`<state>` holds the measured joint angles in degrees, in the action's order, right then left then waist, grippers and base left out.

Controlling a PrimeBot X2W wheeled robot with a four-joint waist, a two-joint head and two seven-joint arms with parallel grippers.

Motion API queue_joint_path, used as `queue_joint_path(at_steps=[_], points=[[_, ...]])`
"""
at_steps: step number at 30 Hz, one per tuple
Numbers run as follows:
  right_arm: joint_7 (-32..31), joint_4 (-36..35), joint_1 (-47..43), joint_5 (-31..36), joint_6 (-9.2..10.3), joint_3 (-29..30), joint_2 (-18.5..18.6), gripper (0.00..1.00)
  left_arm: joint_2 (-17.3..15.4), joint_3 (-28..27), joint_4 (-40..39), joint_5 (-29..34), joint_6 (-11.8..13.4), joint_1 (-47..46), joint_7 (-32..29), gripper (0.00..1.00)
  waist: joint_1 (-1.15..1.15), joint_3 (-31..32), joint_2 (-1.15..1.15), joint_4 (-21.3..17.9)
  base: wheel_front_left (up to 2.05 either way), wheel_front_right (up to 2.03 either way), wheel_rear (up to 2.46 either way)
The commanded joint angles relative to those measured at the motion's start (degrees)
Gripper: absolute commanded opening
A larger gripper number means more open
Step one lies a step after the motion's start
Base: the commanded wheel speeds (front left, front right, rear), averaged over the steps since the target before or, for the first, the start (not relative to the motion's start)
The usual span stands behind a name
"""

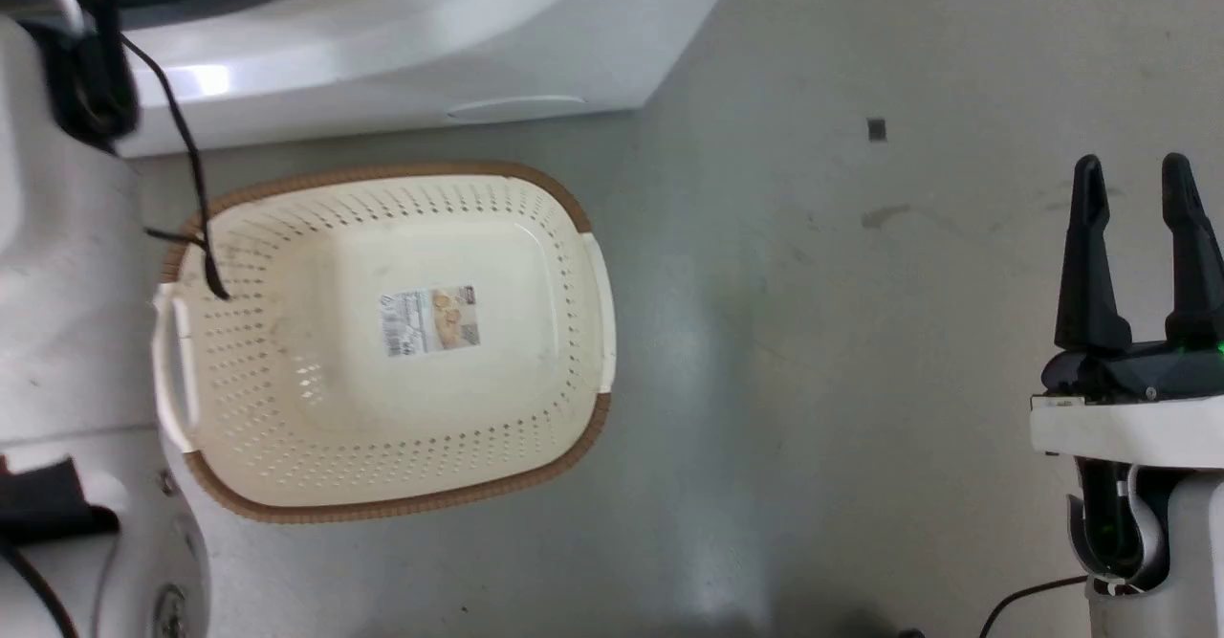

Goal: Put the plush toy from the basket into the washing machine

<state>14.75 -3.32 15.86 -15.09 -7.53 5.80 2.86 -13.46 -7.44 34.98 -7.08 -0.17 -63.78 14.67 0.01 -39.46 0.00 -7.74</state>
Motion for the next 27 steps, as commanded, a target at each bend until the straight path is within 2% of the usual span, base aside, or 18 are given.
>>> queue_joint_path(at_steps=[1,10,15,16,17,27], points=[[0.2,-0.3,1.2,-0.5,0.04,0.1,0.0,1.0,-0.9,-0.5,0.8,0.4,0.1,-2.5,0.3,0.0,-0.01,-3.1,0.0,-2.4,0.0,0.0,0.0],[0.2,-0.6,2.4,-1.6,0.04,-0.1,0.0,1.0,-4.0,-1.4,5.3,1.6,0.6,-10.6,0.3,0.0,-0.01,-6.7,0.0,-4.2,0.0,0.0,0.0],[0.2,-0.7,2.6,-1.6,0.04,0.2,0.0,1.0,-4.5,-1.6,7.1,1.7,0.4,-12.0,0.3,0.0,-0.01,-7.0,0.0,-4.0,0.0,0.0,0.0],[0.2,-0.6,2.6,-1.6,0.04,0.3,0.0,1.0,-4.5,-1.6,7.3,1.8,0.4,-12.1,0.3,0.33,-0.01,-7.0,0.0,-3.8,0.0,0.0,0.0],[0.2,-0.5,2.7,-1.5,0.04,0.3,0.0,1.0,-4.4,-1.5,7.5,1.9,0.4,-12.0,0.3,1.0,-0.01,-6.9,0.0,-3.6,0.0,0.0,0.0],[0.2,0.4,2.0,-0.3,0.04,0.1,0.0,1.0,-2.2,-0.9,8.0,3.3,1.7,-5.4,0.3,1.0,-0.01,-1.3,0.0,-1.3,0.0,0.0,0.0]])
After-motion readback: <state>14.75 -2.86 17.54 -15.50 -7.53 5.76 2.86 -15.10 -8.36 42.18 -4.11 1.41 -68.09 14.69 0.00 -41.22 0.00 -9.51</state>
